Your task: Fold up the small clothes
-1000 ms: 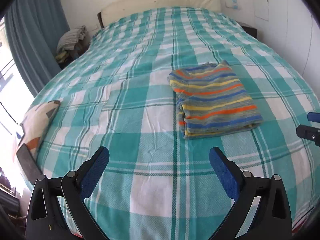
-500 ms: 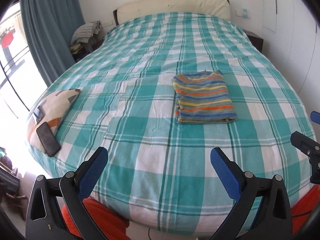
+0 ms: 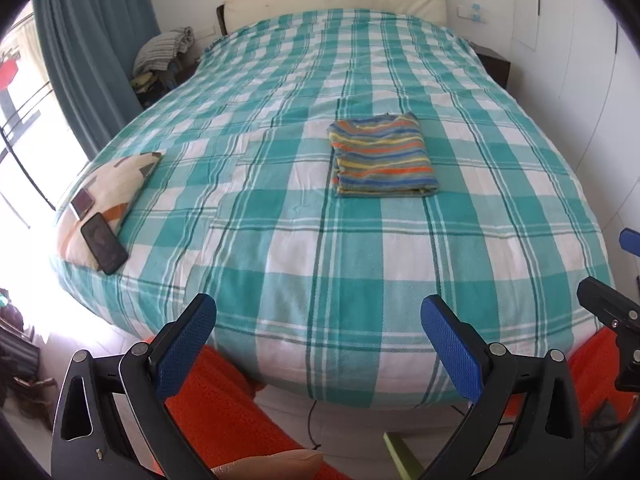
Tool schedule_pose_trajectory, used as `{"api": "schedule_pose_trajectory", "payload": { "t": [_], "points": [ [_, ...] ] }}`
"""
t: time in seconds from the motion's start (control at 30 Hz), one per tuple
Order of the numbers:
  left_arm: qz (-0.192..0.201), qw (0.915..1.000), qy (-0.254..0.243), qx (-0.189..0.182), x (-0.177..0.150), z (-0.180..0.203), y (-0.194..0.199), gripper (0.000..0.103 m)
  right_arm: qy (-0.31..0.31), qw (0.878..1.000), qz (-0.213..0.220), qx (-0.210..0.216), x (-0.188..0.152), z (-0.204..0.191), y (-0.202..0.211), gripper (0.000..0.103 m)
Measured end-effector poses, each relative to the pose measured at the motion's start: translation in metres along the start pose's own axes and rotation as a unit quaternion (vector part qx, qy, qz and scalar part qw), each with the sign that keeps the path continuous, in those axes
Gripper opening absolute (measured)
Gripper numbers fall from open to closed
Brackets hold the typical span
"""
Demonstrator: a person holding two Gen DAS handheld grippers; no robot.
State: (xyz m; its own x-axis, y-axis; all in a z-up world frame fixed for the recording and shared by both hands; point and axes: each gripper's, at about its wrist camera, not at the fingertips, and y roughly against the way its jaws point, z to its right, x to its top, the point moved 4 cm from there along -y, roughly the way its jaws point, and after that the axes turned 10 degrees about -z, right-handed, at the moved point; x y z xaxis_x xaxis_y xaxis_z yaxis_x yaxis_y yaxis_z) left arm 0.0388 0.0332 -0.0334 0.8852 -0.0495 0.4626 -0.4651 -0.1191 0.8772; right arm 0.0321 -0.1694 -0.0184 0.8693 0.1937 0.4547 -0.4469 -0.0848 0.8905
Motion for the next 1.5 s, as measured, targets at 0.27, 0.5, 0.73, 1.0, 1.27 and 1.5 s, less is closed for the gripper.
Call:
{"api": "schedule_pose_trajectory", "payload": {
  "t": [0.27,0.5,0.73,1.0,1.27,1.5],
  "points": [
    [-0.005,0.9999,-0.014,-0.007,-0.019,0.008,0.012,0.103,-0.009,1.000,-0.002,0.004,-0.024,-0.009,0.025,0.102],
    [0.004,0.9999,-0.011,-0.003,-0.030,-0.005,0.027,0.103,-0.003,1.000,0.008,-0.008,-0.029,-0.023,0.038,0.102],
    [0.014,0.9999,0.005,0.001,-0.028,-0.013,0.037,0.102,-0.009,0.999,0.024,-0.024,-0.033,-0.021,0.053,0.102],
    [0.023,0.9997,-0.002,0.007,-0.035,-0.009,0.048,0.102,-0.019,0.999,0.035,-0.034,-0.044,-0.017,0.068,0.102],
    [0.031,0.9995,-0.001,-0.010,-0.036,-0.007,0.055,0.102,-0.021,0.998,0.036,-0.037,-0.051,-0.016,0.069,0.102],
    [0.052,0.9986,-0.006,-0.002,-0.035,-0.003,0.060,0.102,-0.023,0.999,0.033,-0.037,-0.053,-0.014,0.069,0.102]
  ]
}}
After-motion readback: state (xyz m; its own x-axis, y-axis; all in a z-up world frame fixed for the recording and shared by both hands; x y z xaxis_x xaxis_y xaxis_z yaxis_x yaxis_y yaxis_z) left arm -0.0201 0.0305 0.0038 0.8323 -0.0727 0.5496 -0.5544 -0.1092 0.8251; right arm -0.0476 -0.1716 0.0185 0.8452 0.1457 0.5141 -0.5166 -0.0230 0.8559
